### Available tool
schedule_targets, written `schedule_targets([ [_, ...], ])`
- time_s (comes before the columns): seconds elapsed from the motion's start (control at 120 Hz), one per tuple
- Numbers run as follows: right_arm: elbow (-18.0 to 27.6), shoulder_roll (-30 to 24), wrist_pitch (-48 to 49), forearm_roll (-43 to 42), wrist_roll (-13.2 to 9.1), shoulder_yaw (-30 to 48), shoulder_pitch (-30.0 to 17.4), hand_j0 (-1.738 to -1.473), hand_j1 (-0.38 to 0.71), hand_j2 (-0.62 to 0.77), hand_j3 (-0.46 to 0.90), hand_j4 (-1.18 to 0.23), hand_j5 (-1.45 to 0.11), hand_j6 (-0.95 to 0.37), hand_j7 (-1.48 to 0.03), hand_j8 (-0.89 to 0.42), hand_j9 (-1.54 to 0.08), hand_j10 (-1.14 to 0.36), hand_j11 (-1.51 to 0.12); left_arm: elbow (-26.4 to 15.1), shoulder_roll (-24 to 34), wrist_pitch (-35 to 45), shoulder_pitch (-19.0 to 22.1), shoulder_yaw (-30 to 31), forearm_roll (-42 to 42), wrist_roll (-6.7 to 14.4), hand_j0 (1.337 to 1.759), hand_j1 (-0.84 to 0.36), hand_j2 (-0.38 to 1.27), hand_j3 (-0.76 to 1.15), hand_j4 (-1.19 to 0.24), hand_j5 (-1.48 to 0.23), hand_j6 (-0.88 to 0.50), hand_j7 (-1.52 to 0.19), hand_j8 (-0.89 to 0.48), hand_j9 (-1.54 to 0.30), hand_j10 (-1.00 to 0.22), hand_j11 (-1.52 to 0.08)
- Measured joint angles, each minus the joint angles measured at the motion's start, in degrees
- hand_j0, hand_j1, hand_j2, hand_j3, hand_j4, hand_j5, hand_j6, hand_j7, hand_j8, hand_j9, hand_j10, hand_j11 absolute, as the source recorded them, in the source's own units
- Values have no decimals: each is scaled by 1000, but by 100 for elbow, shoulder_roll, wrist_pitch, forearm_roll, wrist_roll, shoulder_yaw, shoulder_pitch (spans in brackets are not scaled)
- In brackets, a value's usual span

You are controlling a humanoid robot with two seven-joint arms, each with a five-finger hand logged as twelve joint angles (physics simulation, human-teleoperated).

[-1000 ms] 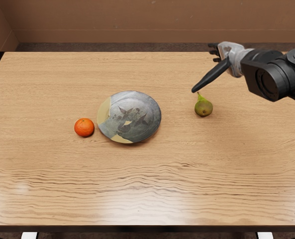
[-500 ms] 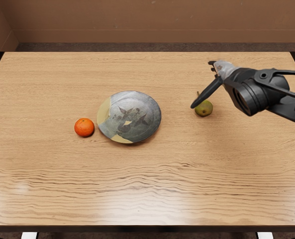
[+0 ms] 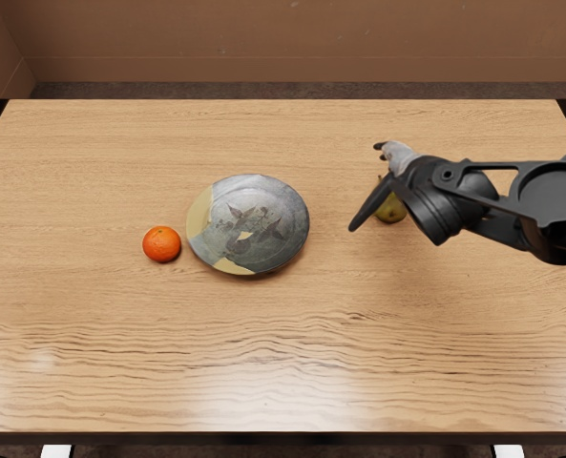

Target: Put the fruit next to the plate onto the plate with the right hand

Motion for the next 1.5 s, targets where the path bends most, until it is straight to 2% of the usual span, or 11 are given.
schedule_targets([
  [0.233, -37, 34, 0, -74, 0, -255, 89, -1658, -275, -12, 0, -63, -81, -63, -81, -63, -81, -63, -81, 0, 0, 0, 0, 0, 0, 0, 1658, 325, 4, 0, -21, -27, -21, -27, -21, -27, -21, -26],
  [0.483, -318, 75, 0, -115, 0, -482, 89, -1658, -266, -13, 0, -70, -91, -71, -90, -71, -91, -70, -91, 0, 0, 0, 0, 0, 0, 0, 1658, 325, 4, 0, -21, -27, -21, -27, -21, -27, -21, -26],
  [0.875, -461, 357, 0, -75, 0, -456, 64, -1658, -259, -14, 0, -76, -98, -77, -98, -77, -98, -76, -98, 0, 0, 0, 0, 0, 0, 0, 1658, 325, 4, 0, -21, -27, -21, -27, -21, -27, -21, -26],
  [1.275, -627, 547, 0, -71, 0, -484, 33, -1658, -196, -25, 0, -129, -167, -129, -167, -129, -167, -129, -167, 0, 0, 0, 0, 0, 3, 0, 1658, 325, 4, 0, -21, -27, -21, -27, -21, -27, -21, -26],
  [1.5, -652, 636, -4, -78, 0, -498, 54, -1658, -159, -31, 0, -163, -205, -162, -207, -163, -205, -95, -207, 0, 0, 0, 0, 0, 0, 0, 1658, 325, 4, 0, -21, -27, -21, -26, -21, -26, -21, -26],
])
